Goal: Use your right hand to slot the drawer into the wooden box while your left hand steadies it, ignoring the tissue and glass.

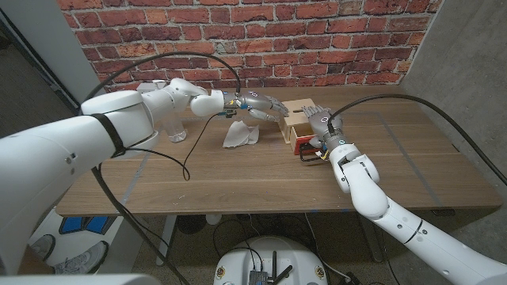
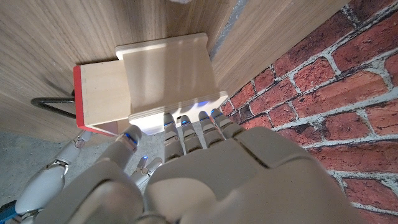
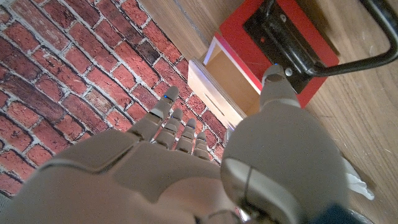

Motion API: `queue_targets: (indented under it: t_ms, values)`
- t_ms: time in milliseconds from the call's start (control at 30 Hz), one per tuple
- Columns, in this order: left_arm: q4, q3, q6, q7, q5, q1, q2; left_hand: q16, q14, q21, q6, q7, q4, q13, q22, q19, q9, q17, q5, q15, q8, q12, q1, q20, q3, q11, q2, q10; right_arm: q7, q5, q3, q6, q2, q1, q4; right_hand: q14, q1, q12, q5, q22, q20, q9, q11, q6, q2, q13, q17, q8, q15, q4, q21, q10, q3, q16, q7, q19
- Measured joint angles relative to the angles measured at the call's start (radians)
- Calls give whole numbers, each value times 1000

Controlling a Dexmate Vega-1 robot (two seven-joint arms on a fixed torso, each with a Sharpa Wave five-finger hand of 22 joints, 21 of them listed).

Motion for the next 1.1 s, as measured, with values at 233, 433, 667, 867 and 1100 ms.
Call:
queue_targets:
  t_ms: [233,433,667,867,1100]
  values:
    - [7,0,0,-3,-5,0,-4,0,11,0,9,2,-4,0,0,0,0,-3,0,0,0,0,0,0,4,0,0,10,-16,5,-8,-4,-1,10,14,0,-12,8,4,0,2,0,4,7,1,0,-2,4,0,1,-8,4,-1,0,0,9]
    - [14,2,0,-4,-9,0,-8,0,11,0,9,2,-4,0,0,6,-1,-3,0,0,0,0,0,0,4,-4,0,14,-26,8,-14,-5,-3,18,25,0,-12,8,7,0,0,0,0,13,1,0,-5,8,0,1,-14,8,-1,4,-5,11]
    - [20,7,1,-5,-14,-1,-10,0,14,0,17,4,-4,0,0,6,-3,-3,0,-4,0,0,0,0,4,-2,0,22,-45,13,-21,-10,-5,27,39,0,-12,8,15,0,4,-5,-5,17,1,0,-9,8,0,1,-16,13,-1,4,-10,15]
    - [23,10,3,-6,-18,-2,-11,0,18,0,19,3,-4,0,0,6,-2,-1,0,0,3,0,0,0,4,-2,0,22,-61,19,-25,-13,-8,33,47,6,-15,8,19,0,2,-5,-5,25,4,0,-9,11,-5,1,-20,24,-1,4,-12,23]
    - [23,12,4,-9,-22,-3,-10,0,21,0,25,4,-4,0,0,6,-2,0,0,-3,3,0,0,0,4,-8,0,28,-78,27,-30,-17,-11,39,54,16,-19,15,20,0,2,-5,-5,33,8,0,-14,11,-6,1,-23,24,-1,11,-15,34]
